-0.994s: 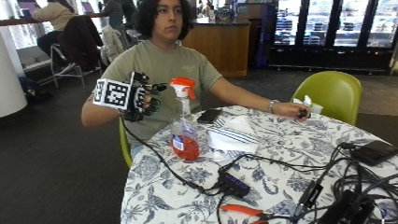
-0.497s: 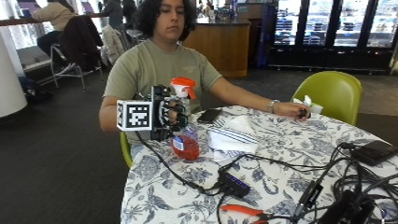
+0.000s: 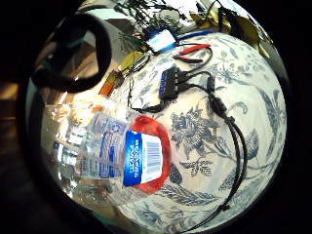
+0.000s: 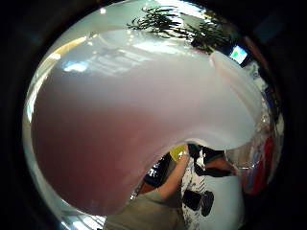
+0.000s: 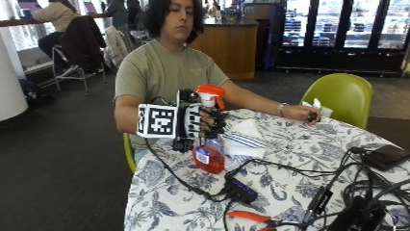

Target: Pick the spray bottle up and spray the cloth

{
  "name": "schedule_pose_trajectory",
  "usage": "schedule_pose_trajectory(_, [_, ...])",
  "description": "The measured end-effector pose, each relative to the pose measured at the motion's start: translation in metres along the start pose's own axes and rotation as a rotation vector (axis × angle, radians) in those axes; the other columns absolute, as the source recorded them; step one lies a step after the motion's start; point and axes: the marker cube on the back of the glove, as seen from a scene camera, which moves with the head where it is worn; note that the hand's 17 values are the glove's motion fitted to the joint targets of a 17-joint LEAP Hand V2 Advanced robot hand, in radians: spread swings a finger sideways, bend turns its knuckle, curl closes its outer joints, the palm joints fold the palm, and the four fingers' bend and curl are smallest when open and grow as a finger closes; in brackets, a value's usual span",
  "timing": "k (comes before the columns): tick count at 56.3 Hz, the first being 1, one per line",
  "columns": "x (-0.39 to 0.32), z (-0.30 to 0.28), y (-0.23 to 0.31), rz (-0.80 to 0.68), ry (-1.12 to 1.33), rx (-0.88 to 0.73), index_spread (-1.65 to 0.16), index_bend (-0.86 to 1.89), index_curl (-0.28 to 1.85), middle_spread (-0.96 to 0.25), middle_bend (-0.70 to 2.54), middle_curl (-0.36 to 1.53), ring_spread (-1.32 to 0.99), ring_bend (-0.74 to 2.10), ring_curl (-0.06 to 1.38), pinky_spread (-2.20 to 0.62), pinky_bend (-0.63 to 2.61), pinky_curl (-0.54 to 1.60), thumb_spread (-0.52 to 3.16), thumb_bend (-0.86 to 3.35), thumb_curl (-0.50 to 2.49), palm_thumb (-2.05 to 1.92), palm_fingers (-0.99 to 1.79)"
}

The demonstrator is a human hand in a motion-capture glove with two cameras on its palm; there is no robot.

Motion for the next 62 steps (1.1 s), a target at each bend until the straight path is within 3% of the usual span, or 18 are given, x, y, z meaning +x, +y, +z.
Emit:
schedule_pose_trajectory(4, [-0.011, -0.001, -0.001, 0.015, -0.074, -0.005, -0.24, 0.24, 0.27, -0.03, 0.35, 0.39, -0.09, 0.48, 0.31, 0.02, 0.26, 0.3, 0.9, -0.01, 0.44, 0.9, 0.98])
schedule_pose_trajectory(12, [-0.039, -0.013, 0.006, -0.035, -0.068, 0.037, -0.23, 0.2, 0.35, -0.09, 0.44, 0.46, -0.12, 0.56, 0.39, -0.11, 0.35, 0.37, 0.79, 0.01, 0.51, 1.03, 1.33])
schedule_pose_trajectory(26, [-0.13, -0.063, 0.026, -0.072, -0.023, -0.177, -0.23, 0.28, 0.45, -0.12, 0.54, 0.52, -0.14, 0.62, 0.45, -0.22, 0.42, 0.41, 0.58, -0.02, 0.6, 1.02, 1.37])
schedule_pose_trajectory(37, [-0.173, -0.057, 0.027, -0.043, 0.076, -0.349, -0.21, 0.29, 0.51, -0.13, 0.56, 0.53, -0.14, 0.66, 0.47, -0.24, 0.43, 0.42, 0.5, -0.02, 0.66, 1.02, 1.36])
schedule_pose_trajectory(49, [-0.163, -0.011, 0.019, 0.119, 0.254, -0.59, -0.21, 0.29, 0.54, -0.13, 0.58, 0.54, -0.14, 0.66, 0.47, -0.25, 0.45, 0.42, 0.46, -0.02, 0.71, 1.01, 1.35])
schedule_pose_trajectory(62, [-0.105, 0.034, 0.033, 0.372, 0.51, -0.804, -0.21, 0.28, 0.57, -0.13, 0.58, 0.55, -0.14, 0.68, 0.48, -0.24, 0.46, 0.42, 0.44, -0.02, 0.74, 1.01, 1.35])
